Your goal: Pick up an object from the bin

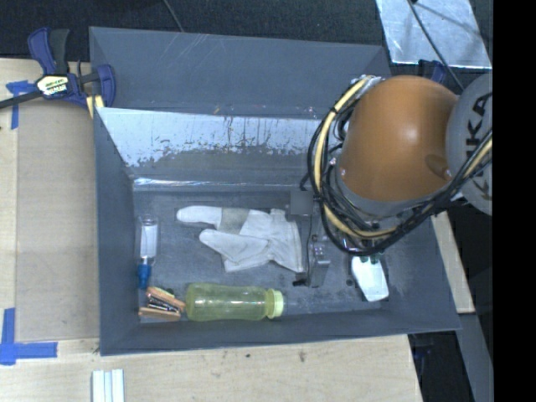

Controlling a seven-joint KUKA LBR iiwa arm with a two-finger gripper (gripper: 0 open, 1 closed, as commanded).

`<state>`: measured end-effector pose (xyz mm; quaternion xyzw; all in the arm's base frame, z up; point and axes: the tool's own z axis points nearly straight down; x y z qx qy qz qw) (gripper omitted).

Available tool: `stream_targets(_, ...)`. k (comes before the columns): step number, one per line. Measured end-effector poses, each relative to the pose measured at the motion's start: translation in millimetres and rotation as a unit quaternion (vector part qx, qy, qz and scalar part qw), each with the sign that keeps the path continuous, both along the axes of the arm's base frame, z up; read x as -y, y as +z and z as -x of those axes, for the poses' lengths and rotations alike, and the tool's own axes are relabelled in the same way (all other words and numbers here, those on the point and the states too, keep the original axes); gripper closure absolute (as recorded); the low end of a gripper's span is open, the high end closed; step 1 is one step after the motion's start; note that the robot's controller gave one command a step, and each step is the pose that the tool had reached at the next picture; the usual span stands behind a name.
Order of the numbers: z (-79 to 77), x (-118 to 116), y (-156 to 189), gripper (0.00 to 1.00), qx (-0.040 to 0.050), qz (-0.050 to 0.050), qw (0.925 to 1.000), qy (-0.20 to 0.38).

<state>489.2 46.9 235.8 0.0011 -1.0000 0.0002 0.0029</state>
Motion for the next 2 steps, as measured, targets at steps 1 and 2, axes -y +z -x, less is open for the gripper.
stream_targets(1,-1.6,0,4,0.00,0.0046,-0.001,1.0000,-0.001)
stream_targets(2,-27.3,21,-77,0.00,0.0071,0.000,0.9997,0.024)
